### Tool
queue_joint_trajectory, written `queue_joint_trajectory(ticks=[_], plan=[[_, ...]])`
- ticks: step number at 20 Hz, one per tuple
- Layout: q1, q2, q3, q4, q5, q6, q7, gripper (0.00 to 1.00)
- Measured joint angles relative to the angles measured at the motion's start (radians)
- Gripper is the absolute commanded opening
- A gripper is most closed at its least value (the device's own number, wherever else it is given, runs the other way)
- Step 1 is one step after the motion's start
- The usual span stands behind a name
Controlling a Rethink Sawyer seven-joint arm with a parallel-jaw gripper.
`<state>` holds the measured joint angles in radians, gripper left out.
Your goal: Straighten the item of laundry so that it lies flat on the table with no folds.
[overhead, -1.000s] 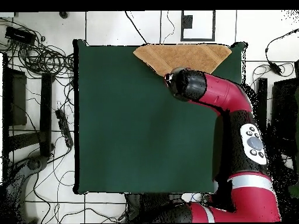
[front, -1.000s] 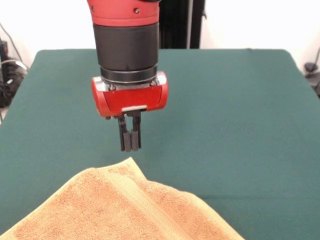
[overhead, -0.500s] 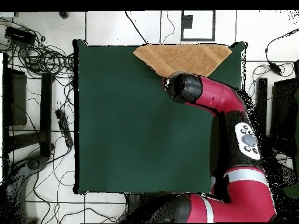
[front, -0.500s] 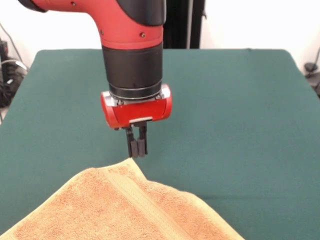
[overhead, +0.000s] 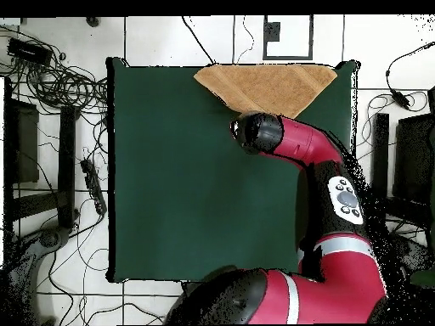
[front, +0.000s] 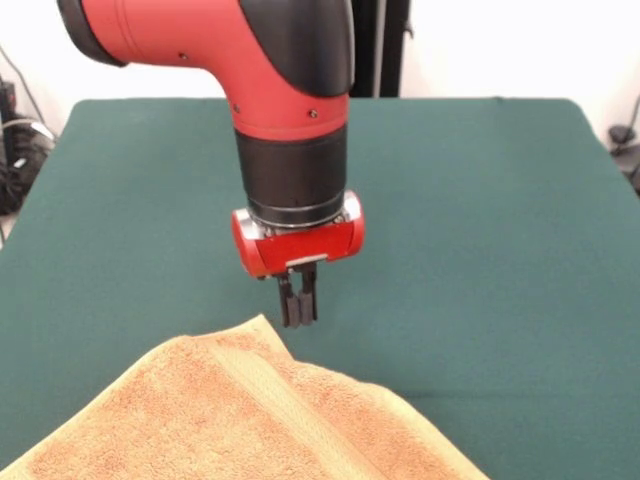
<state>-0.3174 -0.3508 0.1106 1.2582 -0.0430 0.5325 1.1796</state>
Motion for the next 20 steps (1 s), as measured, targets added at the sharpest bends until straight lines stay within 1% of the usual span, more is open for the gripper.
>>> queue_joint_trajectory(ticks=[11, 20], plan=[[0.005, 0.059, -0.012, -0.002, 0.0, -0.041, 0.0, 0.0], [0.005, 0.054, -0.018, -0.002, 0.0, -0.045, 0.0, 0.0]])
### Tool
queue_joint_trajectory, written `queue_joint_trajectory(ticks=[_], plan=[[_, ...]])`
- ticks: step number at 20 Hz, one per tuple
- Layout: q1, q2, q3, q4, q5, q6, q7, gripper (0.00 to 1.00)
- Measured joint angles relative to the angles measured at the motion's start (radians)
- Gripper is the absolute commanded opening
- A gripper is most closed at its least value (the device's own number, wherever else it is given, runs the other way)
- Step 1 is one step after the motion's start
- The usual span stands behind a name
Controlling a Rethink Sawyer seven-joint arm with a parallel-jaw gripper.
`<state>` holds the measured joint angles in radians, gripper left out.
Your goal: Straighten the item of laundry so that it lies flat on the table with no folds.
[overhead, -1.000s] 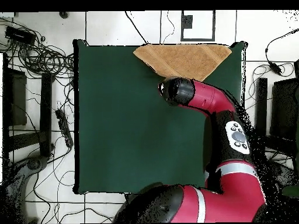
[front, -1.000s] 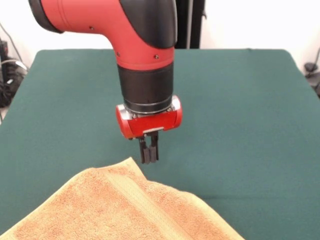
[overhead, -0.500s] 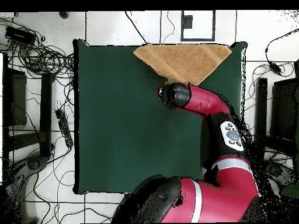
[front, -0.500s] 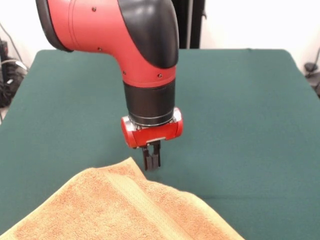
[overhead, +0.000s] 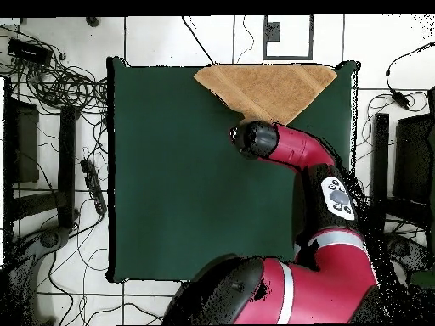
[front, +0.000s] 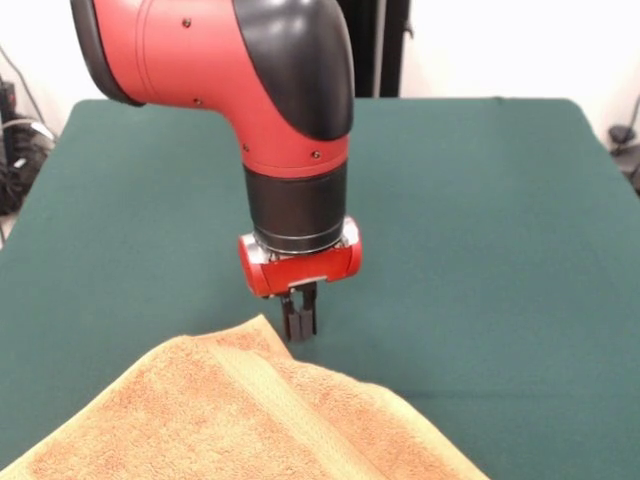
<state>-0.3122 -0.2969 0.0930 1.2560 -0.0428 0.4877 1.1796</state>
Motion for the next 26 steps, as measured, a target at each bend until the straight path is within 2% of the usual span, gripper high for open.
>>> queue_joint_trajectory(ticks=[13, 26], plan=[[0.0, -0.063, -0.002, 0.002, 0.0, -0.002, 0.0, 0.0], [0.036, -0.036, -0.059, -0.012, -0.022, -0.02, 0.0, 0.0]])
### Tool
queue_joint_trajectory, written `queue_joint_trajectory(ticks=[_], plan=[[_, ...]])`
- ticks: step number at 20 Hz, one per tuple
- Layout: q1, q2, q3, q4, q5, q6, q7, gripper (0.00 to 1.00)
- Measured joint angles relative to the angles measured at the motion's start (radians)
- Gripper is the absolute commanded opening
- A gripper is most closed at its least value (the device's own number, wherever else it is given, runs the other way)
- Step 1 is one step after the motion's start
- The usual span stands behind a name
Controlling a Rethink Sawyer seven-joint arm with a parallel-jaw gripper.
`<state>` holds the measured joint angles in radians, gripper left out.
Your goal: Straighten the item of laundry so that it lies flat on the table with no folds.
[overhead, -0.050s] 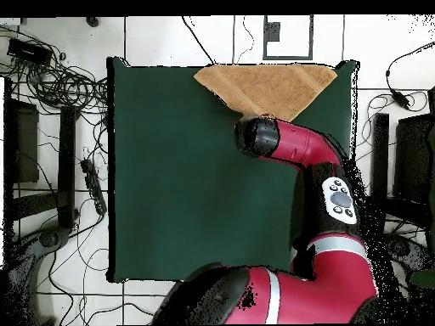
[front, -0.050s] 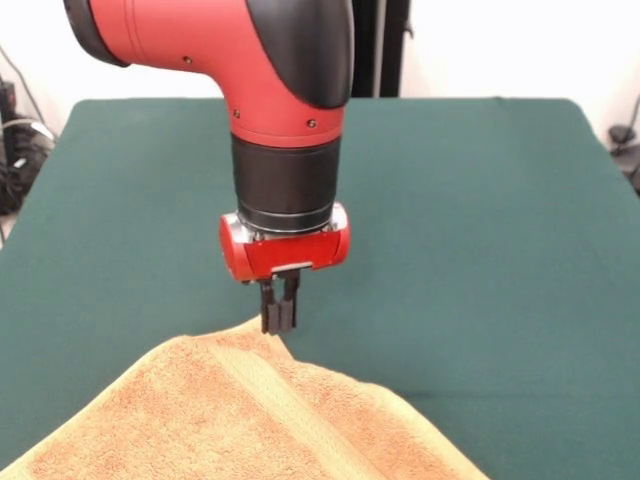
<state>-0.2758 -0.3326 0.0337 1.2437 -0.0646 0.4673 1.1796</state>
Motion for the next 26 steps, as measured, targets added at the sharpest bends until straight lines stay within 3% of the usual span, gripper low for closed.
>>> queue_joint_trajectory(ticks=[26], plan=[[0.017, 0.115, -0.037, -0.151, -0.059, 0.02, 0.0, 0.0]])
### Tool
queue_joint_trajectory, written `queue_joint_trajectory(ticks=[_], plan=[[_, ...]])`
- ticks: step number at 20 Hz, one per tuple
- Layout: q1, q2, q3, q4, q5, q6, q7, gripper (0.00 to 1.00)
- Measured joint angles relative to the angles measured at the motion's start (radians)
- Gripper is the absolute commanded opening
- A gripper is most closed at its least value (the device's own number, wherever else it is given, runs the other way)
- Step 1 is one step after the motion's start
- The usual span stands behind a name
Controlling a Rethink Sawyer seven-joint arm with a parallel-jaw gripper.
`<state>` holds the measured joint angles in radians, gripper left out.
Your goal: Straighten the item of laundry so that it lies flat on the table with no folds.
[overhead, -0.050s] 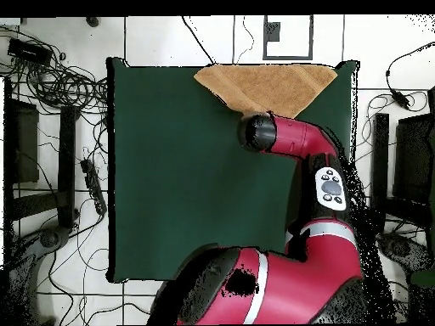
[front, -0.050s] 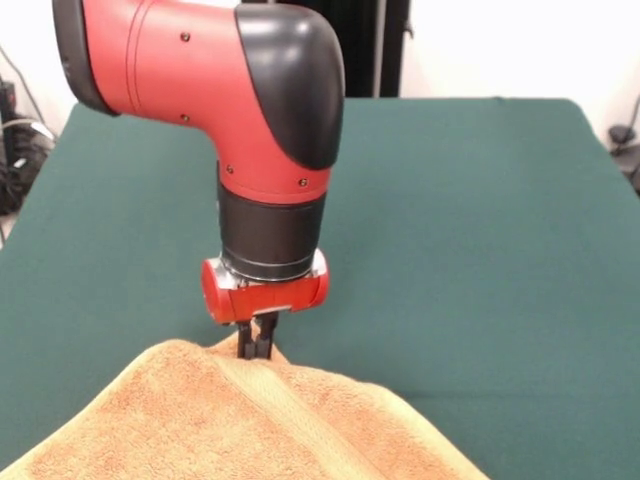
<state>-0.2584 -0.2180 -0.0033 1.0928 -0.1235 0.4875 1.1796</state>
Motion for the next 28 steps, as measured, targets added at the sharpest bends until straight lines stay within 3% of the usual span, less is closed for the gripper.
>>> queue_joint_trajectory(ticks=[11, 19, 23, 28], plan=[[0.0, 0.042, 0.004, -0.116, 0.003, 0.167, 0.0, 0.0], [-0.038, 0.134, 0.041, -0.332, 0.031, 0.545, 0.0, 0.0], [-0.051, 0.175, 0.058, -0.414, 0.04, 0.665, 0.0, 0.0], [-0.051, 0.2, 0.06, -0.463, 0.042, 0.717, 0.0, 0.0]])
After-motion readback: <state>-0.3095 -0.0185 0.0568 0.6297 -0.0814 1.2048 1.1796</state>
